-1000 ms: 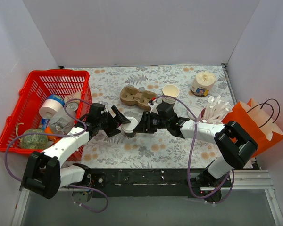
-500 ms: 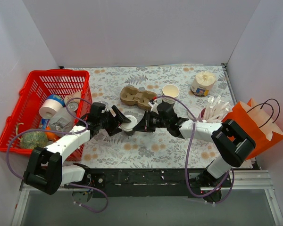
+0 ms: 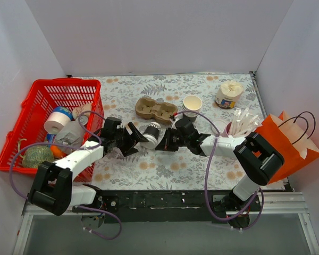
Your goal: Pack the takeout coffee
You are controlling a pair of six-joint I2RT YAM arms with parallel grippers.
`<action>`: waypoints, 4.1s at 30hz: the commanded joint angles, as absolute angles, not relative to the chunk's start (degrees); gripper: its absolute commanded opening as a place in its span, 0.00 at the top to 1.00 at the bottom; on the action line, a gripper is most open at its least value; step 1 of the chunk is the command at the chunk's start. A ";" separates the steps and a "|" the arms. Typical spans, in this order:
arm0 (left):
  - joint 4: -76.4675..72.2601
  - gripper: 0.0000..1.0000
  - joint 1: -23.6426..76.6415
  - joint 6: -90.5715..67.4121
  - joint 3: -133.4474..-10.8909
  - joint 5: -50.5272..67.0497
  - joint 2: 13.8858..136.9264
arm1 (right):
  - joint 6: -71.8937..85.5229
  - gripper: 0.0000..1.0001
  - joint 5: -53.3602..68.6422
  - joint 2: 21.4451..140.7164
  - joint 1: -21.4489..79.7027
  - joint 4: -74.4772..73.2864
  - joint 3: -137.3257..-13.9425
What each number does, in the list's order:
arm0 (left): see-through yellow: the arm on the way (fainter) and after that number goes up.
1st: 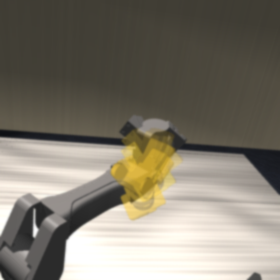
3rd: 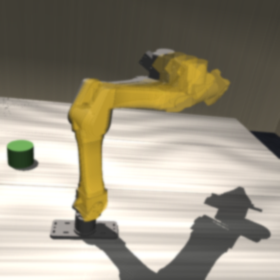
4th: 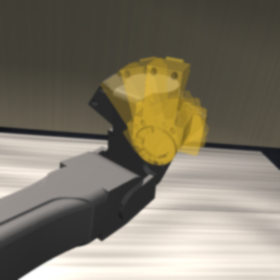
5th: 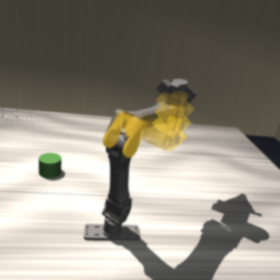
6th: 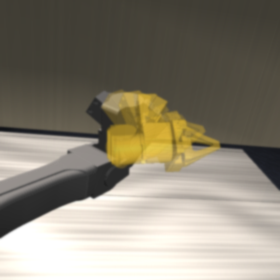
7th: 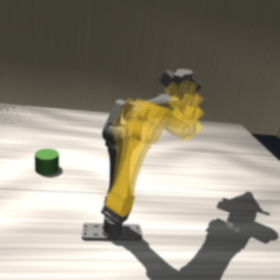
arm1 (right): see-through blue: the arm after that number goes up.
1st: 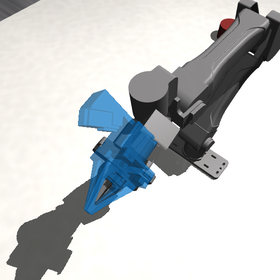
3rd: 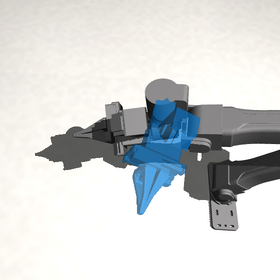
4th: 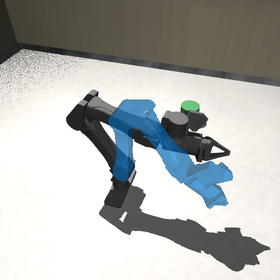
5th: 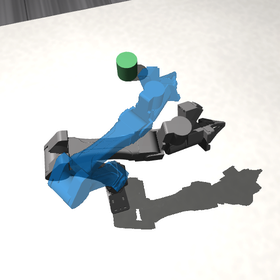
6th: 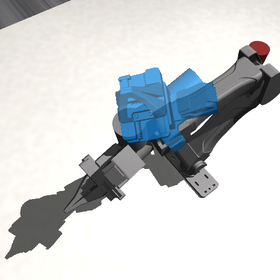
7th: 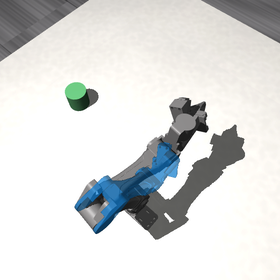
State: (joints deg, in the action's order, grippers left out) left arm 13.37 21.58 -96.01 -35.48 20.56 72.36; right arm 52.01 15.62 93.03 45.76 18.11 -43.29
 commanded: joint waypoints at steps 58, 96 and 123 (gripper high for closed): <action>51.33 0.02 21.27 -91.49 -46.94 -0.09 31.91 | 19.94 0.71 -12.59 92.13 55.20 -20.92 -72.26; 45.26 0.02 21.27 -87.72 -45.44 12.30 32.17 | 40.69 0.78 38.50 82.52 28.27 -25.49 -62.48; 54.67 0.02 21.36 -85.52 -52.21 5.01 24.87 | 55.63 0.72 37.53 123.66 50.45 -20.30 -103.97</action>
